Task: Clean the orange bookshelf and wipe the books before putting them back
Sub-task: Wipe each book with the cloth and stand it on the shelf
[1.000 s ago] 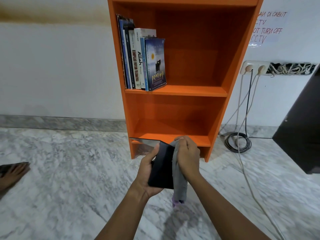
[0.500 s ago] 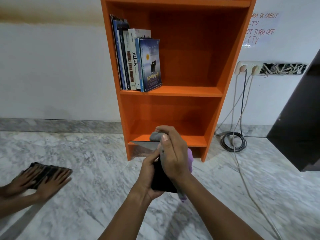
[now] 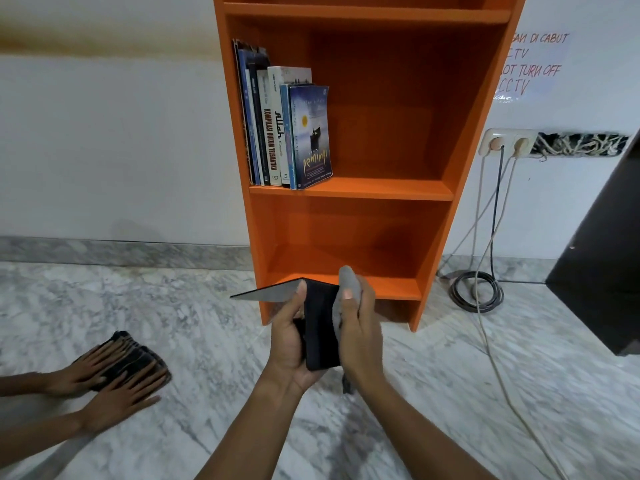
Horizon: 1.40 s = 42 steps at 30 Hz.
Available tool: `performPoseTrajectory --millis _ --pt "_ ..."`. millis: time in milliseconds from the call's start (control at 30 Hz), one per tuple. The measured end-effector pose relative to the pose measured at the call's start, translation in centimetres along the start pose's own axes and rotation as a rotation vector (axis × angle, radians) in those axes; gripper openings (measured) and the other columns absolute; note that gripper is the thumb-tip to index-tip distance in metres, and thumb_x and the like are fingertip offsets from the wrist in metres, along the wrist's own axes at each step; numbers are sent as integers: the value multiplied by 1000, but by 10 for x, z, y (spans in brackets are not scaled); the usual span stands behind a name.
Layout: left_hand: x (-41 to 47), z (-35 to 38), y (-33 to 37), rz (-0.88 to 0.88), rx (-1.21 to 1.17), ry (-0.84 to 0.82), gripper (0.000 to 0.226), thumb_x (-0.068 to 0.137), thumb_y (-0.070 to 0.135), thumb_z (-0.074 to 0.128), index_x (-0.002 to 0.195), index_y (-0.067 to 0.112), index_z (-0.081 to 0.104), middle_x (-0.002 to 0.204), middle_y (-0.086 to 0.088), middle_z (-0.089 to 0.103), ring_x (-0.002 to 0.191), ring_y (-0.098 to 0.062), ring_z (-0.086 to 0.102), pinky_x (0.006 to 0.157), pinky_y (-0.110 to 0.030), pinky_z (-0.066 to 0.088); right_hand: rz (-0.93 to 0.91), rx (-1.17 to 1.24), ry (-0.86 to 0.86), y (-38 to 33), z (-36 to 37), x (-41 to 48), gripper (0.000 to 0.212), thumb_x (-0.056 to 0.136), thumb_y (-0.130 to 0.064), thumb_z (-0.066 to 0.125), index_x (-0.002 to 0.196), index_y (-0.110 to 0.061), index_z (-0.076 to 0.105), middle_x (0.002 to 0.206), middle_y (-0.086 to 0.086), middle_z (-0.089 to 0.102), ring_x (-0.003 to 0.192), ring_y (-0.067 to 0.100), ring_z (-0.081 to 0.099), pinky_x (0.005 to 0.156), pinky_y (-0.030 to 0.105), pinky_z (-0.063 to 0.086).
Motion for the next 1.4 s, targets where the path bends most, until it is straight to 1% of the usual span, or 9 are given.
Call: performPoseTrajectory --millis 167,333,500,667,733,867,1133,1267,1400 --pt "17 -23 13 93 -31 69 79 86 50 72 142 -1 51 121 -19 55 112 -35 52 104 -42 36 -74 172 -183 -9 35 -27 51 97 -64 38 147 -54 38 149 -31 44 134 -8 45 113 34 44" --pt "16 -21 12 44 -64 -6 40 78 45 79 103 15 66 89 -1 63 80 -12 63 74 -25 52 -227 75 -246 -33 51 -40 51 94 -59 39 145 -60 35 148 -29 43 137 0 46 112 44 43" --pt "1 11 3 -7 -2 -177 57 81 39 79 126 6 66 121 -12 64 114 -23 61 107 -34 43 -329 73 -51 -48 28 -16 45 99 -46 44 144 -47 44 147 -17 50 140 16 46 114 54 38" --pt "-4 12 -14 -127 55 -221 76 76 45 84 135 4 59 131 -20 59 130 -37 54 110 -52 41 -360 35 59 -53 -8 10 27 101 -33 45 118 -27 65 110 -16 69 105 14 66 87 44 53" --pt "0 7 -13 -119 31 -170 85 79 63 73 138 5 57 133 -21 56 135 -38 46 117 -53 29 -349 46 28 -52 -8 13 23 99 -30 49 111 -26 68 104 -15 70 99 14 68 82 40 55" --pt "3 3 -9 -113 -29 -110 93 83 79 53 134 2 60 128 -23 60 121 -37 58 105 -49 47 -395 91 -30 -52 -2 8 21 97 -24 52 110 -23 69 104 -18 70 98 12 68 80 22 52" --pt "11 -16 4 5 -13 -34 75 79 61 74 123 1 66 112 -20 66 106 -32 66 94 -40 54 -407 70 -89 -44 10 1 29 99 -26 54 120 -15 70 118 -5 67 113 13 63 94 27 49" --pt "10 -16 10 -43 77 -100 85 86 48 75 147 -2 45 141 -23 48 135 -35 44 122 -46 27 -393 161 -210 -58 18 1 30 102 -17 49 123 -15 71 122 -6 70 119 19 64 100 35 50" --pt "-1 -8 3 -116 123 -212 61 85 30 80 137 5 60 134 -16 61 127 -28 58 106 -39 46 -266 166 -436 -72 26 10 31 102 -18 48 115 -15 75 114 -5 75 113 12 67 98 28 50"
Point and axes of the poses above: each hand's wrist, its own x-axis towards the middle knuckle, its own z-axis out of the palm, y = z × x, the point moved 9 cm from there along x, towards the middle knuckle
